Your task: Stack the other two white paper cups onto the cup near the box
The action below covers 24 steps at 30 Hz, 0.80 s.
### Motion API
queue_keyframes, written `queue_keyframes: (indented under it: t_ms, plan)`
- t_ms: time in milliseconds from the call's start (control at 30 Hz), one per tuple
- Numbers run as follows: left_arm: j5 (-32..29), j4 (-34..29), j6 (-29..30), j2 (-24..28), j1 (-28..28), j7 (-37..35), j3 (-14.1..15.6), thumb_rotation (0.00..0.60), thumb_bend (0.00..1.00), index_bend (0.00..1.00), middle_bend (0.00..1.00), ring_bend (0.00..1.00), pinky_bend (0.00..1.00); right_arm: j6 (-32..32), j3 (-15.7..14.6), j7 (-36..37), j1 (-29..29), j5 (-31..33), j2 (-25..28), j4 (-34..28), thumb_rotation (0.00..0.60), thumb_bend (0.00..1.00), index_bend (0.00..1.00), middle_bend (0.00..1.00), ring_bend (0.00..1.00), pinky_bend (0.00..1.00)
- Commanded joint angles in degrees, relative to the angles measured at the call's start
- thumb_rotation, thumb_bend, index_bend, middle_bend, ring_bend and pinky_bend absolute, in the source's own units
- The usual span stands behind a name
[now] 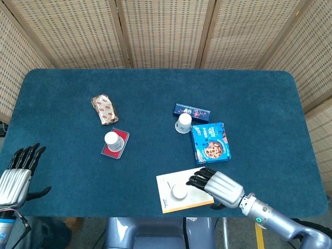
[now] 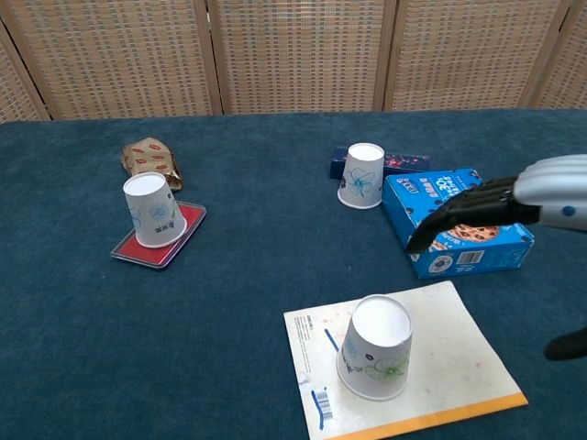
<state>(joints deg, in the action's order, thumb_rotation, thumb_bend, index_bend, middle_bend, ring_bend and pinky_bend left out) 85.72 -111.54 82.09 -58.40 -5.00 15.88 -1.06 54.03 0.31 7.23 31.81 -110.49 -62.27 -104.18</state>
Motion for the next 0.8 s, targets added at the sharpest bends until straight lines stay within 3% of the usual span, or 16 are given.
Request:
queue_keyframes:
  t_ms: [33, 333, 633, 800]
  plan:
    - [-0.5, 0.1, -0.4, 0.0, -0.3, 0.1, -0.1, 0.600, 0.13, 0.00, 0.00, 0.00, 0.00, -4.8, 1.9, -4.6, 2.4, 4.7, -3.3, -1.9, 0.600, 0.16, 0.22, 0.28, 0.21, 0.23]
    - [-0.8, 0.0, -0.7, 0.2, -0.5, -0.3, 0.0, 0.600, 0.13, 0.00, 0.00, 0.00, 0.00, -10.6, 5.6, -14.1, 5.3, 15.8, -10.0, -1.7, 0.600, 0.24, 0.24, 0.29, 0.22, 0.23]
    - [-1.3, 0.0, -1.0, 0.2, -0.8, -0.1, 0.0, 0.600, 0.13, 0.00, 0.00, 0.00, 0.00, -13.6, 5.7, -20.5, 7.3, 23.6, -14.3, -1.3, 0.600, 0.30, 0.27, 0.30, 0.23, 0.23]
    - [-1.2, -0.1, -0.9, 0.2, -0.8, -0.2, 0.1, 0.600, 0.13, 0.00, 0.00, 0.00, 0.00, -13.7, 5.6, -22.6, 7.8, 26.7, -15.9, -1.0, 0.600, 0.33, 0.35, 0.37, 0.29, 0.26]
